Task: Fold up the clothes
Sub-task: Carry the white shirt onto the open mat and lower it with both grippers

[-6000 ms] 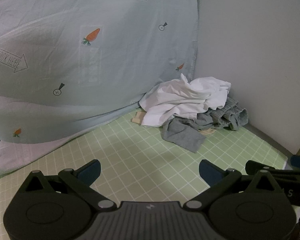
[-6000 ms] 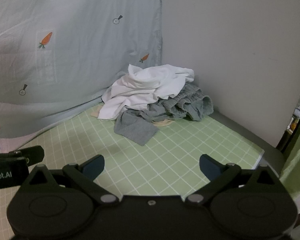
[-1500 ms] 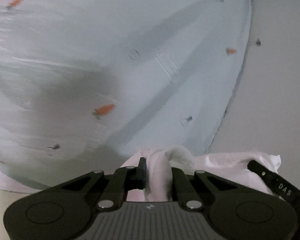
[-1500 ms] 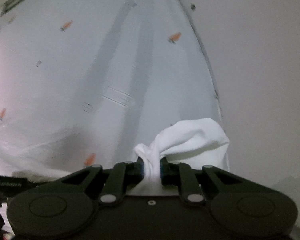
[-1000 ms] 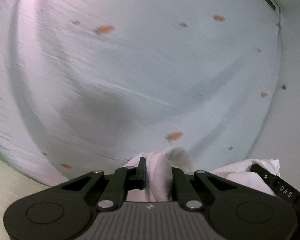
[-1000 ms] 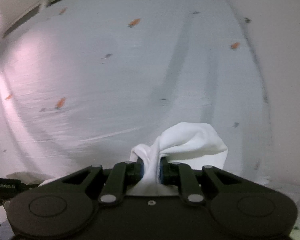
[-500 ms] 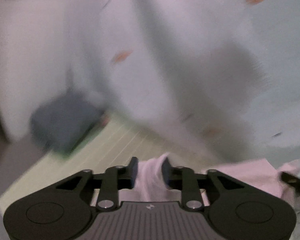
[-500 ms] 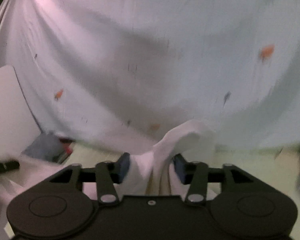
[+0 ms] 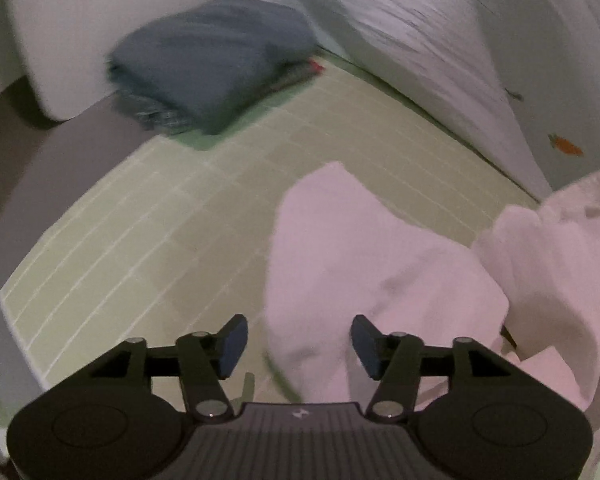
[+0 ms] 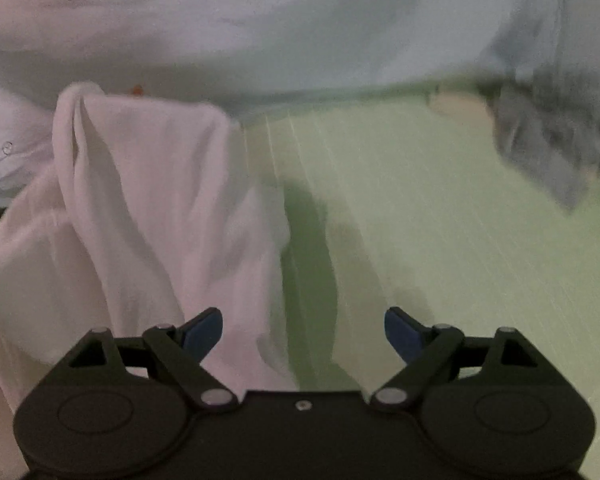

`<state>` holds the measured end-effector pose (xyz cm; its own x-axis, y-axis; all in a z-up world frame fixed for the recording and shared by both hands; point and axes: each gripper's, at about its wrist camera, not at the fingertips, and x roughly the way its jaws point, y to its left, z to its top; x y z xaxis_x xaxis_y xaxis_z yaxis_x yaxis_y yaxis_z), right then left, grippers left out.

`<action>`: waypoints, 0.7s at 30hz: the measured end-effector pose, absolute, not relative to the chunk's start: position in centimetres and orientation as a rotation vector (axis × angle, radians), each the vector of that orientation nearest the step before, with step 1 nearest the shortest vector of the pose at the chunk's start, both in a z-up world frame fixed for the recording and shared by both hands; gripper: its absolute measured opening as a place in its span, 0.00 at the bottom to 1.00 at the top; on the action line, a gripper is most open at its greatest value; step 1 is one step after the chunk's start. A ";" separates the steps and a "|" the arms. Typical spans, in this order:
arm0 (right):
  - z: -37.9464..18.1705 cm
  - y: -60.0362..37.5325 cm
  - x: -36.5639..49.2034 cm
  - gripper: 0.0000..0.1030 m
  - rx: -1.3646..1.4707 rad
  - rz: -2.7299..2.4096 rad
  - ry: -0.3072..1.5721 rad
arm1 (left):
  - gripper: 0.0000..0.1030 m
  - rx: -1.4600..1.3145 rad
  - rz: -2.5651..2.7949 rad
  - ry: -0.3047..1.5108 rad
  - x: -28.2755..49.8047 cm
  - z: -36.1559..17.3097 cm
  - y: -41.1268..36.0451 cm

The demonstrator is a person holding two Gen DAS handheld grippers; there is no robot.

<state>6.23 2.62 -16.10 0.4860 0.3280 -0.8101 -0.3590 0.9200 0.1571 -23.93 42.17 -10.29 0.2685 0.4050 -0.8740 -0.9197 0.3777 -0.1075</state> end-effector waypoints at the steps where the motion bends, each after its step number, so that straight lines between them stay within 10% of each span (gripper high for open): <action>1: -16.7 3.0 6.2 0.86 -0.027 0.421 1.003 | 0.61 -0.697 0.980 0.893 -23.2 -10.6 42.3; 8: -19.6 5.0 6.0 0.74 -0.032 0.507 1.081 | 0.62 -0.628 0.905 0.964 -20.1 -12.8 42.7; 12: -19.2 4.9 6.1 0.04 -0.011 0.549 1.055 | 0.48 -0.636 0.912 0.988 -19.8 -13.6 43.0; 15: -16.9 3.7 5.9 0.03 -0.110 0.471 0.872 | 0.21 -0.636 0.925 0.992 -20.1 -13.7 42.8; 21: -10.3 -2.4 9.6 0.03 -0.233 0.180 0.524 | 0.16 -0.585 0.940 1.006 -20.1 -13.3 42.1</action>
